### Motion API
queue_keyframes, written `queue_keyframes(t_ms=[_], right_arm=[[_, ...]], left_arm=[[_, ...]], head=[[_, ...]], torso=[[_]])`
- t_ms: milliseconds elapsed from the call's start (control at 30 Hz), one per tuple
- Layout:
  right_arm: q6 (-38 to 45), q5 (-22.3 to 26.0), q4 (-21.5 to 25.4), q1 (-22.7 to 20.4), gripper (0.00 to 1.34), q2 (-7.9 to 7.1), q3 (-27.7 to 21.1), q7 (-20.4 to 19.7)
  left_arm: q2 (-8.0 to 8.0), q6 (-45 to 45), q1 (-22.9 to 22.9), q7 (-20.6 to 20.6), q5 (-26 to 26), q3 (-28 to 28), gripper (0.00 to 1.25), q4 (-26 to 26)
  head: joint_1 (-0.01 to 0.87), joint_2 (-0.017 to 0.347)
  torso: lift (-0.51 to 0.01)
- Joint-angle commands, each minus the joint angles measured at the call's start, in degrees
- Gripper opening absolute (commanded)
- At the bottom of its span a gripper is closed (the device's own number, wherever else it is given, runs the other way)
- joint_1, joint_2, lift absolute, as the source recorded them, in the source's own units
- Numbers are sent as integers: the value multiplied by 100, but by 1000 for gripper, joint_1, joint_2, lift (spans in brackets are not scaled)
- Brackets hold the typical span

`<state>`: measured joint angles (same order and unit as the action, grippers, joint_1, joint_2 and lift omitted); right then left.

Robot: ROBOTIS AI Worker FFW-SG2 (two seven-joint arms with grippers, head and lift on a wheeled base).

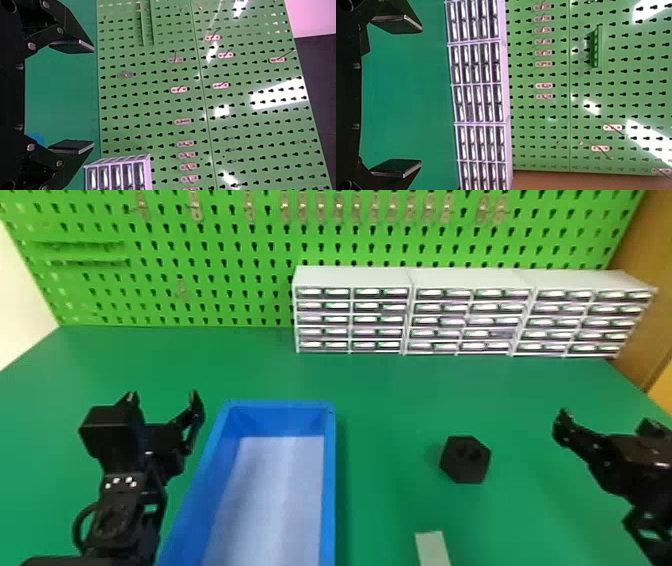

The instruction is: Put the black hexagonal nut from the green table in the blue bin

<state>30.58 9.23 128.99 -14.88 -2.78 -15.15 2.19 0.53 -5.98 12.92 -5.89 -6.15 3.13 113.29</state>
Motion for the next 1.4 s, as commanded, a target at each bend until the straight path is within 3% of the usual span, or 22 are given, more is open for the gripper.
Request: queue_keyframes(t_ms=[0, 1367], right_arm=[[1, 0, 3, 3, 1224, -4, 3, 1], [62, 9, 3, 3, 1224, -56, 29, 1]], left_arm=[[0, 0, 0, 0, 0, -6, 844, 0], [0, 0, -9, 0, -26, -50, 844, 0]], head=[[657, 57], [657, 57]], torso=[[-95], [-95]])
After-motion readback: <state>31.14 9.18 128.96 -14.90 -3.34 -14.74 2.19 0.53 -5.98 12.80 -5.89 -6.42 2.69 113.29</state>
